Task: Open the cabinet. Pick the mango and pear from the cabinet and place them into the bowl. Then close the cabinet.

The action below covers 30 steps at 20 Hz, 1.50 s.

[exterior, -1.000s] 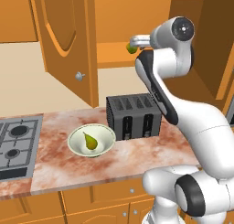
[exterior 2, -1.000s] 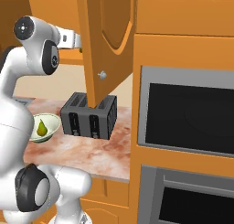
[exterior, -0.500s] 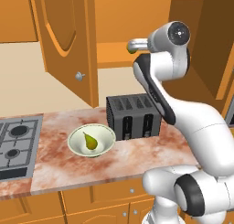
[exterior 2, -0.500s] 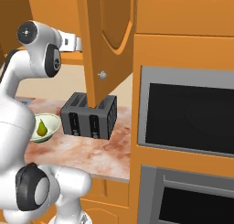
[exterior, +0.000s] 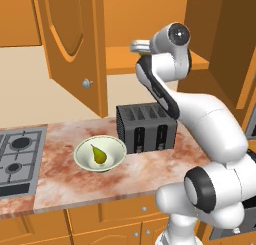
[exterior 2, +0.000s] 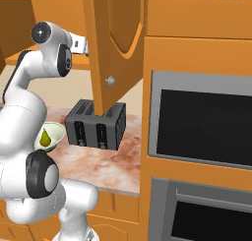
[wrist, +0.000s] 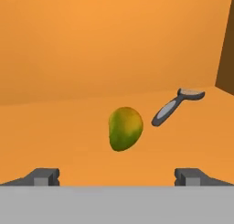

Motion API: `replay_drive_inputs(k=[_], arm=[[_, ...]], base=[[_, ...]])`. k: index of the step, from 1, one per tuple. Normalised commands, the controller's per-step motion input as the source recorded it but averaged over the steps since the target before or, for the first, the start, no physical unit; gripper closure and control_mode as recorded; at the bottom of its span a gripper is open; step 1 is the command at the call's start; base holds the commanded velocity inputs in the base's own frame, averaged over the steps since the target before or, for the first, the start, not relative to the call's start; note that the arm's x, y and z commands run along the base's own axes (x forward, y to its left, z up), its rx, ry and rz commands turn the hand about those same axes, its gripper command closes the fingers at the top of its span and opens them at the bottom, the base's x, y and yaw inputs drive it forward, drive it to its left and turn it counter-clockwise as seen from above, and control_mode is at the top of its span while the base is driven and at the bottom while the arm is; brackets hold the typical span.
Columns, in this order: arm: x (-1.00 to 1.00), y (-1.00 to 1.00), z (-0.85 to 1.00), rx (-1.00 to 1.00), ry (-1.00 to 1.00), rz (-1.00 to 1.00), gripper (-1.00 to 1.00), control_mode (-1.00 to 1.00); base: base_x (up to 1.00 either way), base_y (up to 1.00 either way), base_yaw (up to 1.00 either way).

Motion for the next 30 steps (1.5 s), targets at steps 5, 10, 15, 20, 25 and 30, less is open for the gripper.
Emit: replay_drive_inputs(k=[5, 10, 15, 20, 25, 30], arm=[[0.25, 0.01, -0.03, 0.0, 0.08, 0.0, -1.0, -1.0], [0.04, 0.0, -0.04, 0.0, 0.01, 0.0, -1.0, -1.0], [0.02, 0.0, -0.16, -0.02, 0.0, 0.0, -1.0, -1.0], [0.0, -0.05, -0.21, -0.04, -0.01, 0.0, -1.0, -1.0], [0.0, -0.15, -0.12, -0.01, -0.06, 0.0, -1.0, -1.0], [0.19, -0.02, -0.08, 0.0, -0.01, 0.0, -1.0, -1.0]], base=[[0.0, 0.0, 0.0], [0.0, 0.0, 0.0], [0.0, 0.0, 0.0], [0.0, 0.0, 0.0], [0.0, 0.0, 0.0], [0.0, 0.0, 0.0]])
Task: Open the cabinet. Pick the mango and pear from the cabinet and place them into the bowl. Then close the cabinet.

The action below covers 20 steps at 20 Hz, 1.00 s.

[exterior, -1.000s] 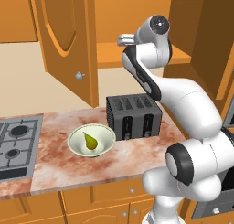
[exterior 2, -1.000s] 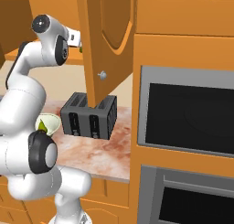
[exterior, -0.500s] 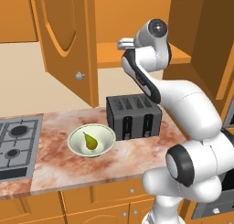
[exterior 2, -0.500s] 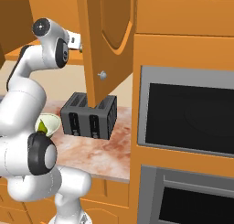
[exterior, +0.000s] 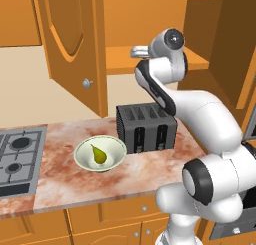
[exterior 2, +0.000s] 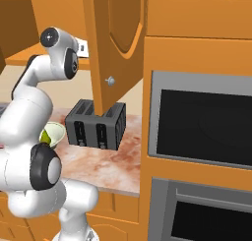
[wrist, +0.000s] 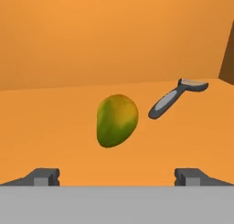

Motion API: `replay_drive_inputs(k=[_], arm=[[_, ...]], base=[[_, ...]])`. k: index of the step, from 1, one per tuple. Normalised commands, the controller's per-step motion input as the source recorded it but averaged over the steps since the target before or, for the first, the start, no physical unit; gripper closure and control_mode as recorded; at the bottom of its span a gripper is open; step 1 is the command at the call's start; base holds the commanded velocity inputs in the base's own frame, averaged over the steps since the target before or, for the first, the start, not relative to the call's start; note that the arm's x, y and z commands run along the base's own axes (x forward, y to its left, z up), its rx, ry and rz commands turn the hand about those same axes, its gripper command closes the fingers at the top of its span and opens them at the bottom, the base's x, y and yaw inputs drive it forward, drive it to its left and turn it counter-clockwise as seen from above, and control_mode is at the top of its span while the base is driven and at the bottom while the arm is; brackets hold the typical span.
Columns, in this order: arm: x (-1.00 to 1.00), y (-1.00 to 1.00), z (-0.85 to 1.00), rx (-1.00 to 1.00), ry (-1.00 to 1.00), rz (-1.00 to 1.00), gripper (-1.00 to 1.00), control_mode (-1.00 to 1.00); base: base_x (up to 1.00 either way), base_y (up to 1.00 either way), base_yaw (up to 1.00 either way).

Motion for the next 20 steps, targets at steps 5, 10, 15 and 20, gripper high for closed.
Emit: replay_drive_inputs(k=[5, 10, 15, 20], arm=[[0.52, 0.0, -0.12, 0.0, 0.0, 0.0, -1.0, -1.0], [0.61, 0.0, -0.17, 0.0, 0.0, 0.0, -1.0, -1.0], [0.39, 0.0, -0.21, 0.0, 0.0, 0.0, 1.0, -1.0], [-0.07, 0.0, 0.0, 0.0, 0.0, 0.0, 1.0, -1.0]], base=[[0.0, 0.0, 0.0], [0.0, 0.0, 0.0], [0.0, 0.0, 0.0], [0.0, 0.0, 0.0]])
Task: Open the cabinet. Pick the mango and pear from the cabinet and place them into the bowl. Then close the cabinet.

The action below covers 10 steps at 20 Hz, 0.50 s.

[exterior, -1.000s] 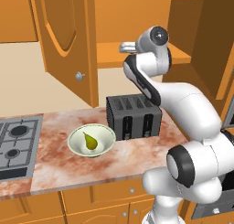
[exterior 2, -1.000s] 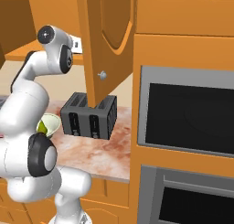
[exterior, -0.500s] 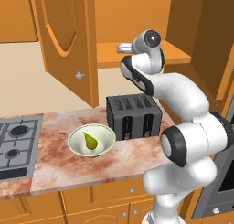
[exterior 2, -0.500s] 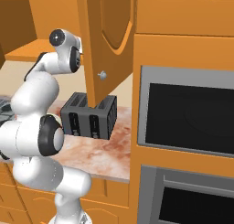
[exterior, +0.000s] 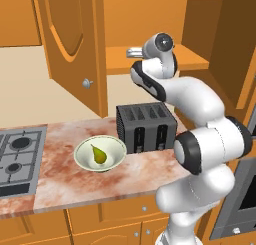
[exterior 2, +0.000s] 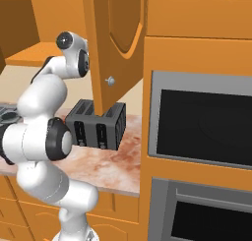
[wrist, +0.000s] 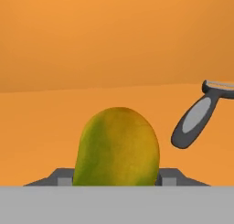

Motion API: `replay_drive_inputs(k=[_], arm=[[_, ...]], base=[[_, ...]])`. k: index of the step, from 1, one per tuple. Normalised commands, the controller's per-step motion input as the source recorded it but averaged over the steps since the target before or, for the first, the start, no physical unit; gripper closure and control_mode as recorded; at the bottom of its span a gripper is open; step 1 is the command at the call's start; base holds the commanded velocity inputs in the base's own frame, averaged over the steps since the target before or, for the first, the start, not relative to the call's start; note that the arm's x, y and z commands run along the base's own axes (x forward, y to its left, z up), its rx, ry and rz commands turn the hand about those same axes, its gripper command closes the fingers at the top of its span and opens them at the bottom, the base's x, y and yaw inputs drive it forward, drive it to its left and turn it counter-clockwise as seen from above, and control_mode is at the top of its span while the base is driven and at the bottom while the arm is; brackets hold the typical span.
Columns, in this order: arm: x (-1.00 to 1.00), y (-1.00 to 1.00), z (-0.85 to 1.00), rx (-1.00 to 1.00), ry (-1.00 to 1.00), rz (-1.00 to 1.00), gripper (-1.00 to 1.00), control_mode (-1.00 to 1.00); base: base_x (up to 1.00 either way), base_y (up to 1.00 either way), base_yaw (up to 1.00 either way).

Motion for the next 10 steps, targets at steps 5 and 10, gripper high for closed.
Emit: replay_drive_inputs(k=[5, 10], arm=[[-0.65, 0.04, 0.17, 0.0, -0.02, 0.0, 1.0, -1.0], [-1.0, 0.04, 0.31, 0.0, -0.02, -0.01, 1.0, -1.0]], base=[[0.0, 0.0, 0.0], [0.0, 0.0, 0.0]])
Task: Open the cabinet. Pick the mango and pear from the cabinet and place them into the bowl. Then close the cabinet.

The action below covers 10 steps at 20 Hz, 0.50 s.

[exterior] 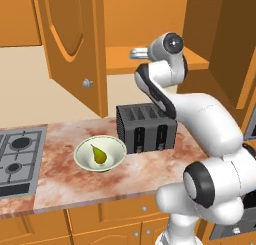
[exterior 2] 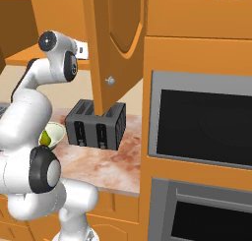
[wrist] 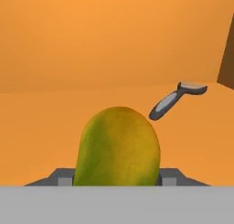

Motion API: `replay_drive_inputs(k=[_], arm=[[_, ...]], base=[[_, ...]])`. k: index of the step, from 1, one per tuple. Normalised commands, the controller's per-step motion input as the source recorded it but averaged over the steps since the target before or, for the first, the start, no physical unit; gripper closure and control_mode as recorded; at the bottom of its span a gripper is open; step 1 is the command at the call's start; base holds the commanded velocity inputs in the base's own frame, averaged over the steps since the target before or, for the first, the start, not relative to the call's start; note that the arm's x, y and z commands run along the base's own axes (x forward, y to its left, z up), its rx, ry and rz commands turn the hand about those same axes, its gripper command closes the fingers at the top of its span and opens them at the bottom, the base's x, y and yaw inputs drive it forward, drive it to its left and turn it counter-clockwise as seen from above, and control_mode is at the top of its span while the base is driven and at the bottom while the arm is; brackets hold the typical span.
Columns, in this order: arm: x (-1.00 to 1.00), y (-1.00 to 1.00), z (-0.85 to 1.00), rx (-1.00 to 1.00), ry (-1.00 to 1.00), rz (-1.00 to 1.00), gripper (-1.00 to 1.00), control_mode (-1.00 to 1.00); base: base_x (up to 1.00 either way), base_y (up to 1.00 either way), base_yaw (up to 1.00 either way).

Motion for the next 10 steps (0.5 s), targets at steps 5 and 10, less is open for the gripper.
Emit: replay_drive_inputs(k=[5, 10], arm=[[-1.0, 0.0, 0.62, 0.03, -0.06, -0.05, 1.0, -1.0], [-1.0, 0.05, 0.48, 0.02, -0.05, -0.03, 1.0, -1.0]], base=[[0.0, 0.0, 0.0], [0.0, 0.0, 0.0]])
